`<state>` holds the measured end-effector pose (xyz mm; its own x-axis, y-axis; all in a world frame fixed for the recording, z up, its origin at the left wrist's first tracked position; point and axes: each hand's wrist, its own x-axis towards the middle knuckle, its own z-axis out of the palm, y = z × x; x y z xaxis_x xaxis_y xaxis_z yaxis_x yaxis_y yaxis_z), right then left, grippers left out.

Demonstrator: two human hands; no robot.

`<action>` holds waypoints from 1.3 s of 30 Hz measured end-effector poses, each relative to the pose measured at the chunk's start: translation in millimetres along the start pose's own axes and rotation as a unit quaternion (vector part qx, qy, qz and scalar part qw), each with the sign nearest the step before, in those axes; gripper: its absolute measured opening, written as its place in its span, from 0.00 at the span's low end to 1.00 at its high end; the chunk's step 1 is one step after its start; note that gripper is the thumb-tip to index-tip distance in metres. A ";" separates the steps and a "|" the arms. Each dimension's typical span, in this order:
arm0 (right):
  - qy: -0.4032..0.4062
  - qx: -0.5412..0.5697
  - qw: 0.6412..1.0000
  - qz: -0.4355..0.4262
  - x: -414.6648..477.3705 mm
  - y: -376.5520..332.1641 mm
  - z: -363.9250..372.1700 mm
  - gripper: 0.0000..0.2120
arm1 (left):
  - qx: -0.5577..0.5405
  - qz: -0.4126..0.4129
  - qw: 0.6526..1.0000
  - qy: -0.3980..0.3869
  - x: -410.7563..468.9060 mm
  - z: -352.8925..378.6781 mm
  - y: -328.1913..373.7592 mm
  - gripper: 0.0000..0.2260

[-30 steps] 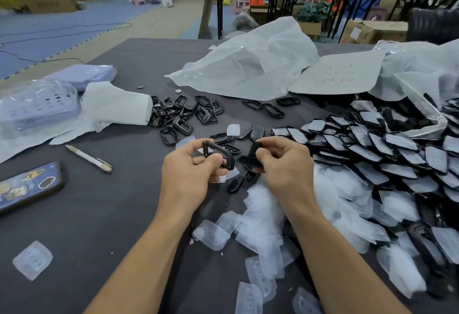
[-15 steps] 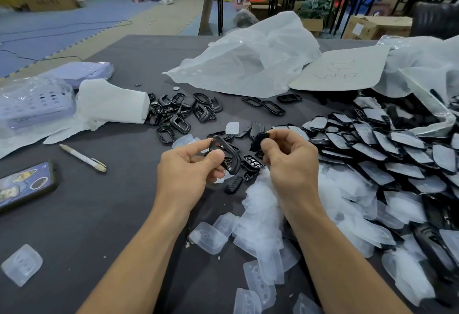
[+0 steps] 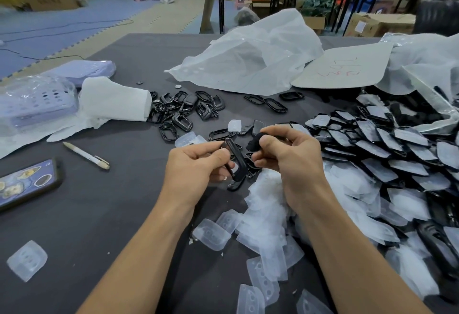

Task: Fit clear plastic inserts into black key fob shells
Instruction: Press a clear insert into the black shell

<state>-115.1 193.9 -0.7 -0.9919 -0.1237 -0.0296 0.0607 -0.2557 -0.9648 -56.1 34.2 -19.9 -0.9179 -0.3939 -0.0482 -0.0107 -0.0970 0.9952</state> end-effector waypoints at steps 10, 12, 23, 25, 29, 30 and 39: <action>-0.044 0.006 0.998 0.037 -3.7 -5.0 10.5 0.12 | -0.066 -0.013 0.998 -0.014 -6.4 5.3 4.7 0.05; -0.037 -0.032 0.999 0.021 -3.8 -4.7 10.5 0.12 | -0.060 0.002 0.998 -0.007 -7.3 5.3 5.2 0.08; -0.143 -0.334 0.932 -0.022 -5.3 -18.7 11.5 0.17 | 0.107 0.053 0.993 0.007 -9.6 3.7 0.8 0.07; -0.184 -0.379 0.907 -0.031 -5.7 -22.0 11.1 0.24 | 0.122 0.053 0.991 0.012 -10.6 3.9 0.4 0.05; -0.184 -0.400 0.897 -0.044 -6.3 -25.8 10.0 0.35 | 0.113 0.037 0.993 0.025 -10.3 6.2 1.4 0.05; -0.169 -0.375 0.911 -0.035 -6.9 -25.0 9.6 0.34 | 0.086 0.024 0.995 0.033 -9.0 6.0 2.1 0.04; -0.094 -0.280 0.955 -0.019 -7.8 -16.8 12.6 0.10 | -0.030 -0.053 0.998 -0.023 -4.3 5.0 3.8 0.03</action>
<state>-107.0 187.2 19.0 -0.9516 -0.3072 0.0041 -0.0958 0.2839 -0.9541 -54.2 40.0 -15.5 -0.9299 -0.3368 -0.1479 -0.0863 -0.1911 0.9778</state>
